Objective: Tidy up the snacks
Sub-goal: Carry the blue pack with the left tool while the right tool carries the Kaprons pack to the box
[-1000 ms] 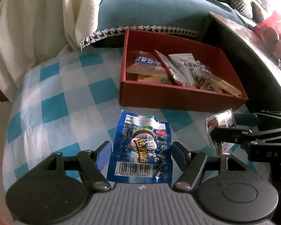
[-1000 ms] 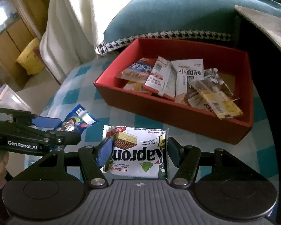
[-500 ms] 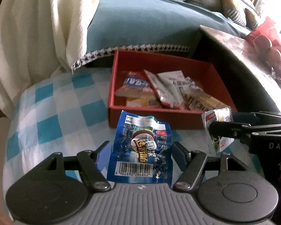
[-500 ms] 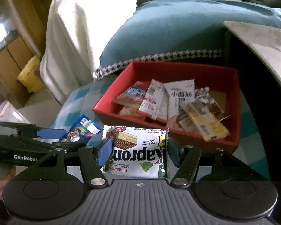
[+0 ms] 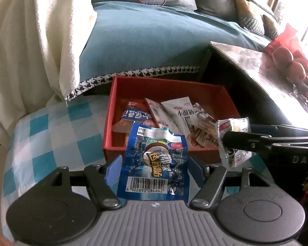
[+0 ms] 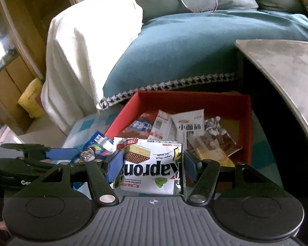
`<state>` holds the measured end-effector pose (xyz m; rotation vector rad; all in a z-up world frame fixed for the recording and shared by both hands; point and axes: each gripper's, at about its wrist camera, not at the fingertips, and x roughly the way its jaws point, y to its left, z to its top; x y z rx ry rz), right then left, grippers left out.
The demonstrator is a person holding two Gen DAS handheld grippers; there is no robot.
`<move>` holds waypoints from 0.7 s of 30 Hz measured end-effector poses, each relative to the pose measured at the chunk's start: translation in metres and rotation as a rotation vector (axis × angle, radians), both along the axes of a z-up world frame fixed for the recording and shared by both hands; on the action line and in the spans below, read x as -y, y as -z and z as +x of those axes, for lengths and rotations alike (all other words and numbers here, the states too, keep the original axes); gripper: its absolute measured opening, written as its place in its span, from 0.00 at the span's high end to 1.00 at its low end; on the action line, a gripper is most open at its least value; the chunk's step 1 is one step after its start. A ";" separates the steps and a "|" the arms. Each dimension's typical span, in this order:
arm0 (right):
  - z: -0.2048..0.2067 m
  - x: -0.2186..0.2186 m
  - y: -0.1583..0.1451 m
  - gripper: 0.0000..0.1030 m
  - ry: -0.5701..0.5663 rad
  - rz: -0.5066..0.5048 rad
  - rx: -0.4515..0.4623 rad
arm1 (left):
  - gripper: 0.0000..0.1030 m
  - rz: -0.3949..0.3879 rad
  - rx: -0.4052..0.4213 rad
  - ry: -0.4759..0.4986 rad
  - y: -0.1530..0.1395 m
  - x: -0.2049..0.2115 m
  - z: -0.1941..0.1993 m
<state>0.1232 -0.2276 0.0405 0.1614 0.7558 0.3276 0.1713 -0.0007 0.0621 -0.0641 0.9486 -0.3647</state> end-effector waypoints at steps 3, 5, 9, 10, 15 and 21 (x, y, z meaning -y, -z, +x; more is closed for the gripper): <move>0.003 0.007 -0.004 0.32 0.022 0.011 0.010 | 0.38 0.007 0.008 -0.003 -0.001 0.004 0.005; 0.006 0.011 -0.006 0.32 0.033 0.018 0.016 | 0.38 0.007 0.013 -0.002 -0.003 0.006 0.009; 0.013 0.017 -0.010 0.32 0.048 0.022 0.026 | 0.38 0.003 0.023 -0.002 -0.006 0.012 0.018; 0.015 0.019 -0.011 0.32 0.053 0.023 0.026 | 0.38 0.003 0.025 -0.001 -0.006 0.014 0.020; 0.026 0.025 -0.011 0.32 0.074 0.021 0.027 | 0.38 0.010 0.031 0.006 -0.006 0.023 0.030; 0.039 0.031 -0.012 0.32 0.091 0.017 0.029 | 0.38 0.023 0.029 0.008 -0.001 0.031 0.041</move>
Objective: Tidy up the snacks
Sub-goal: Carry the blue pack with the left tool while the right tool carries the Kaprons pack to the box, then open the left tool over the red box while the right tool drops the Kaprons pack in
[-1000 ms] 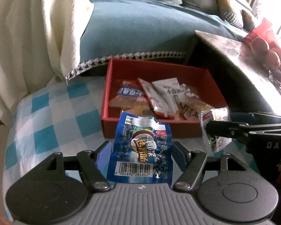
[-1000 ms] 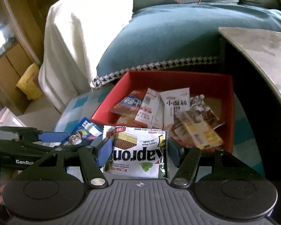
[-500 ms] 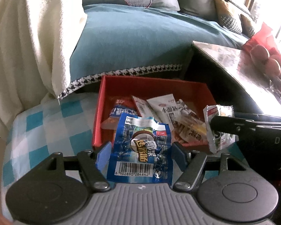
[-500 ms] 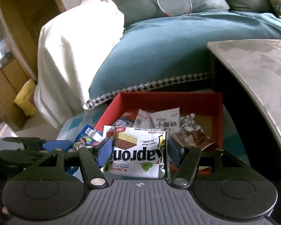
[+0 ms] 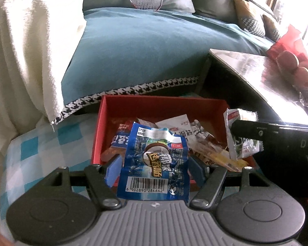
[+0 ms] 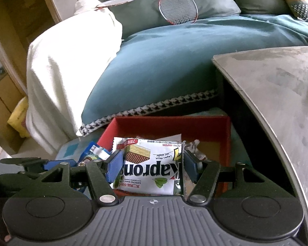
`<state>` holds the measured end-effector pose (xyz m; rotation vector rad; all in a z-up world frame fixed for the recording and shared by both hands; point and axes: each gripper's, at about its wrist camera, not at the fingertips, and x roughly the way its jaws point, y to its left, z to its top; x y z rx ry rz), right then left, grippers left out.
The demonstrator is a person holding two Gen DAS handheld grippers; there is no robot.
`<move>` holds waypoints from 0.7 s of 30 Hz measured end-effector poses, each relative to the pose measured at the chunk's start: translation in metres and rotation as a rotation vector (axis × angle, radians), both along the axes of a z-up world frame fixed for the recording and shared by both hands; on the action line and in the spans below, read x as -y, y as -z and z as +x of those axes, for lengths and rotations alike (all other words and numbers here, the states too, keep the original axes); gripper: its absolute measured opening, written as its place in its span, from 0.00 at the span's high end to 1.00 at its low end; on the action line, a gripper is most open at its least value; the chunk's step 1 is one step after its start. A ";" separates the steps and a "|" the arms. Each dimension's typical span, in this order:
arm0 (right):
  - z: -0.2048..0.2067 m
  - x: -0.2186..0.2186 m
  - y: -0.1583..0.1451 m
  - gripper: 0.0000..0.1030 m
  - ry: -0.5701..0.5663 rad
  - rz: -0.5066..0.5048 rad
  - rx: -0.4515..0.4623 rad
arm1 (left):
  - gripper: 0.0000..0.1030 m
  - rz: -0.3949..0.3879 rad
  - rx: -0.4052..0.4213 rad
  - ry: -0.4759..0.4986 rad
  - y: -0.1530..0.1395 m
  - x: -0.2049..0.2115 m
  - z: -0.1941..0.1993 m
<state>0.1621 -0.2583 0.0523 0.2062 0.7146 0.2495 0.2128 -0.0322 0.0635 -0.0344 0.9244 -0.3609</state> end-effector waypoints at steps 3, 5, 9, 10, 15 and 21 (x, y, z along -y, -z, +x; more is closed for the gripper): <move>0.006 0.003 0.000 0.32 0.006 -0.002 0.000 | 0.38 0.007 0.002 0.001 0.002 0.003 0.005; 0.008 0.004 0.000 0.32 0.011 -0.003 0.001 | 0.38 0.011 0.001 0.000 0.003 0.005 0.008; 0.016 0.009 0.001 0.32 0.023 -0.009 -0.003 | 0.38 0.016 -0.001 0.002 0.006 0.011 0.017; 0.018 0.010 0.002 0.32 0.026 -0.009 -0.005 | 0.38 0.016 0.000 0.002 0.006 0.012 0.018; 0.027 0.016 0.007 0.32 0.040 -0.015 -0.018 | 0.38 0.018 0.001 0.005 0.009 0.019 0.028; 0.040 0.022 0.017 0.32 0.054 -0.024 -0.048 | 0.38 0.035 -0.010 0.009 0.019 0.027 0.038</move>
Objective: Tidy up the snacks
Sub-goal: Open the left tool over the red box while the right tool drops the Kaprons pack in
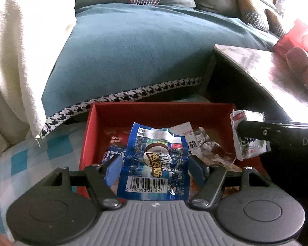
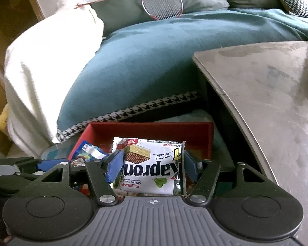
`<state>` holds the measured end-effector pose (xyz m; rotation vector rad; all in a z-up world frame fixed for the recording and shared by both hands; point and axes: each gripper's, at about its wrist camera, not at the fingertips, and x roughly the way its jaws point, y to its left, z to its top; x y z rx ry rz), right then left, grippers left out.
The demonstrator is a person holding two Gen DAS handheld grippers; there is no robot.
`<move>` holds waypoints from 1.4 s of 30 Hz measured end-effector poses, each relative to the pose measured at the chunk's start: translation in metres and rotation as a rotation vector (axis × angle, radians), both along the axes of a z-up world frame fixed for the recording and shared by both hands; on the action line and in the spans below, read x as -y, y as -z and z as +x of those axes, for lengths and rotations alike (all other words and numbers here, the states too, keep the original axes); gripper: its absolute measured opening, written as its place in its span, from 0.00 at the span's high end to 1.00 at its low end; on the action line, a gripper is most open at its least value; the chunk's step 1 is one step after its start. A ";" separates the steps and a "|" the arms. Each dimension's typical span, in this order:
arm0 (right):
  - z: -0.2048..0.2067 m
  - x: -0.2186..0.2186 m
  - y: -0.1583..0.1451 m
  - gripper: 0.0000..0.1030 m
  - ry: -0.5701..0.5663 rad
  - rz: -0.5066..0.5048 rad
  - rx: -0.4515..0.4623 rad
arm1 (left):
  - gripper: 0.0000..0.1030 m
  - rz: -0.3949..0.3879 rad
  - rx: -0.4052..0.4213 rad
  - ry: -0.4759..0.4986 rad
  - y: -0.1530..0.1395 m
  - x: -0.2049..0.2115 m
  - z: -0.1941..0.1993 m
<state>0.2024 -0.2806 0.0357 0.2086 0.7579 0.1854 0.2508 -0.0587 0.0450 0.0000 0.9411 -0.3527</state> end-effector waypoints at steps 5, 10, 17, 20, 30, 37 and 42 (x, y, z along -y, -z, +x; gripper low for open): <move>0.006 0.002 0.004 0.32 0.000 -0.008 -0.013 | 0.38 0.008 -0.010 -0.004 0.006 0.002 0.008; 0.011 0.005 0.009 0.32 0.004 -0.011 -0.029 | 0.38 0.013 -0.018 -0.003 0.011 0.005 0.013; 0.018 0.001 0.022 0.32 -0.008 -0.035 -0.069 | 0.38 0.029 -0.039 -0.003 0.022 0.008 0.018; 0.021 -0.002 0.027 0.32 -0.013 -0.044 -0.086 | 0.38 0.037 -0.046 -0.003 0.026 0.009 0.019; 0.026 -0.002 0.032 0.32 -0.013 -0.052 -0.108 | 0.38 0.042 -0.058 -0.007 0.032 0.009 0.024; 0.030 -0.001 0.035 0.32 -0.007 -0.058 -0.122 | 0.38 0.050 -0.067 -0.006 0.035 0.010 0.028; 0.032 -0.003 0.037 0.32 -0.010 -0.065 -0.129 | 0.38 0.055 -0.073 0.001 0.036 0.012 0.031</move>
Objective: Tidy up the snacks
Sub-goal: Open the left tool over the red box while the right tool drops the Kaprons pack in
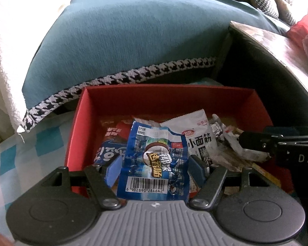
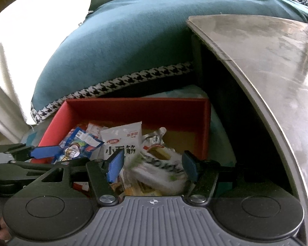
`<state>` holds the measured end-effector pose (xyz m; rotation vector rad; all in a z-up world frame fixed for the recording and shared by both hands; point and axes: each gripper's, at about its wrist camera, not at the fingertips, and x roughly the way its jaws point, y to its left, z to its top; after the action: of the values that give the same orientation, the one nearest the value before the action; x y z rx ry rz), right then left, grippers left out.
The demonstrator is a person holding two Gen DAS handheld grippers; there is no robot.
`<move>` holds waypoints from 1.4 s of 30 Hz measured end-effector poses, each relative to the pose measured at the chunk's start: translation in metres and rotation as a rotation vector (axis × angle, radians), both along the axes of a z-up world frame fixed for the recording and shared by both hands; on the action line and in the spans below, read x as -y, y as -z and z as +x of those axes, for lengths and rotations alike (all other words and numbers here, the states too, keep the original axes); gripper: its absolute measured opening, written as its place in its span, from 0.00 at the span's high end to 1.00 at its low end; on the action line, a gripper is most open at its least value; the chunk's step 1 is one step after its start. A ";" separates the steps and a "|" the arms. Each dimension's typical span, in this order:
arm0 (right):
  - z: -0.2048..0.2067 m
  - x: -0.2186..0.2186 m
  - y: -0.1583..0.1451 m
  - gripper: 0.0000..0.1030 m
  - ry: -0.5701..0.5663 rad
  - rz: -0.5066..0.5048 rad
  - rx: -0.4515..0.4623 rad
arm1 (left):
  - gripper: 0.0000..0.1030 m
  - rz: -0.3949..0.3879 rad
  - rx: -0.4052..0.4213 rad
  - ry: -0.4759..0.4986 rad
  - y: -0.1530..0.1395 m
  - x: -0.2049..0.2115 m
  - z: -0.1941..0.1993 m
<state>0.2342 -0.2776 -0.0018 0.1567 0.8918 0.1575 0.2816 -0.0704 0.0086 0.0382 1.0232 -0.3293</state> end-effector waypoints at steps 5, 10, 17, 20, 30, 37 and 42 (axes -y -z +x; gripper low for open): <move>0.001 -0.001 0.002 0.32 -0.002 -0.008 -0.012 | 0.38 0.018 0.002 0.014 0.001 0.003 0.000; 0.001 0.000 0.004 0.32 0.006 -0.011 -0.019 | 0.37 0.022 -0.007 0.012 0.002 0.003 0.001; 0.000 0.003 0.001 0.27 0.014 -0.005 -0.011 | 0.34 0.034 0.018 0.012 -0.009 0.006 -0.002; -0.003 0.004 -0.003 0.27 0.018 -0.001 -0.005 | 0.32 0.030 0.036 0.009 -0.017 0.005 -0.006; -0.021 0.002 -0.019 0.23 0.035 0.012 0.025 | 0.30 0.010 0.052 -0.035 -0.036 -0.011 -0.019; -0.045 -0.012 -0.024 0.18 0.018 -0.004 0.033 | 0.29 0.005 0.046 -0.045 -0.039 -0.017 -0.038; -0.056 -0.014 -0.024 0.16 0.044 0.002 0.030 | 0.27 -0.002 0.049 -0.044 -0.042 -0.018 -0.052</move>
<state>0.1778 -0.2637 0.0219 0.1750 0.8578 0.1190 0.2299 -0.0519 0.0510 0.0214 0.9739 -0.2879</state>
